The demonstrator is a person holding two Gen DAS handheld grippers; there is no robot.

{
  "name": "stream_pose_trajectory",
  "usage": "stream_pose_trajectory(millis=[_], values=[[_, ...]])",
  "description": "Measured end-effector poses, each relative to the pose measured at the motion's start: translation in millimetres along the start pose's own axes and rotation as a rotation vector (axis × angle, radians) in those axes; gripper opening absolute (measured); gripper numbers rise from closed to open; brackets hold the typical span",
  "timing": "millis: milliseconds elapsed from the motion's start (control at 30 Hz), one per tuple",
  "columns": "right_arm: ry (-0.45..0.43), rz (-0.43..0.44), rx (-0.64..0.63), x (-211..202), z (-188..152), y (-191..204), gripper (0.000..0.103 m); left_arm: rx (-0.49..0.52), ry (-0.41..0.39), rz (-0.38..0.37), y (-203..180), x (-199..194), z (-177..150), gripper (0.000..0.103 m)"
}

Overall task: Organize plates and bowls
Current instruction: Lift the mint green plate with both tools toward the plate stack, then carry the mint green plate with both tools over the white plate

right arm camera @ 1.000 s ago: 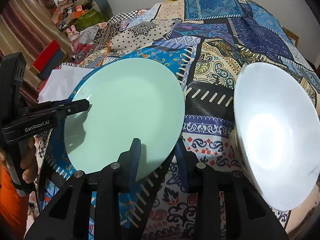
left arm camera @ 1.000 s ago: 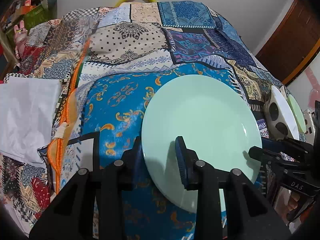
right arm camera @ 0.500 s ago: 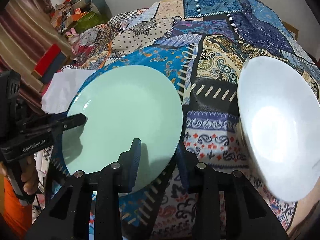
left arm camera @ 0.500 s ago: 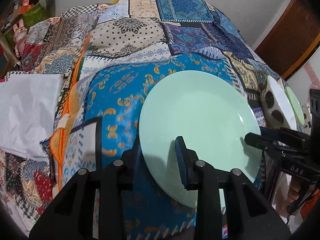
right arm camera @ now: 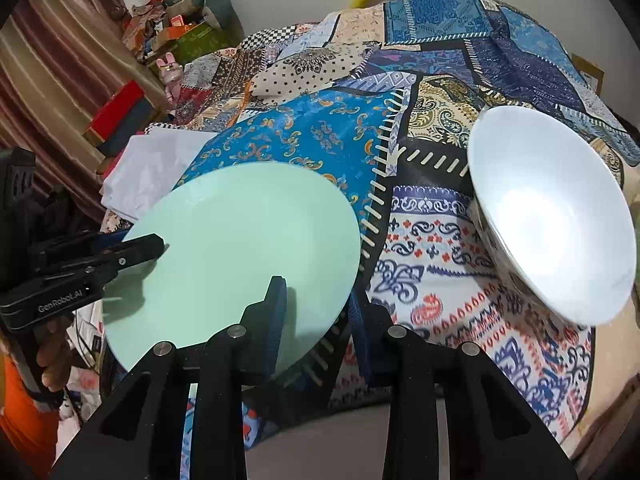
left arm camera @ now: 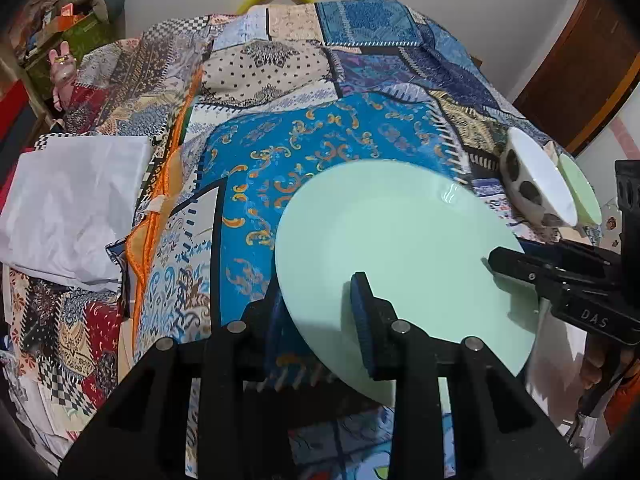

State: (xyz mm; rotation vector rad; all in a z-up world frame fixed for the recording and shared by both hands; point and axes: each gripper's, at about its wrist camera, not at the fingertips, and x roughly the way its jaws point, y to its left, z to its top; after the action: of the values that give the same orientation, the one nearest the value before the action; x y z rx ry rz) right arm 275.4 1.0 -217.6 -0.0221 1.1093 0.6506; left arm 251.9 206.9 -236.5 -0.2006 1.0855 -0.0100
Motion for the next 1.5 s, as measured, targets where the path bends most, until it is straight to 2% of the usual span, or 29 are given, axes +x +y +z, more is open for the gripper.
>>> stream_pose_trajectory(millis=[467,1000,1500], values=[[-0.101,0.008,-0.028,-52,-22,5,0.028,0.001,-0.074,0.011,-30,-51,-21,0.032],[-0.212,0.015,-0.015,-118,-56,-9,0.028,0.037,-0.154,-0.003,-83,-107,-50,0.032],[-0.261,-0.006,0.045,-154,-96,-36,0.028,0.087,-0.151,-0.051,-136,-120,-75,0.032]])
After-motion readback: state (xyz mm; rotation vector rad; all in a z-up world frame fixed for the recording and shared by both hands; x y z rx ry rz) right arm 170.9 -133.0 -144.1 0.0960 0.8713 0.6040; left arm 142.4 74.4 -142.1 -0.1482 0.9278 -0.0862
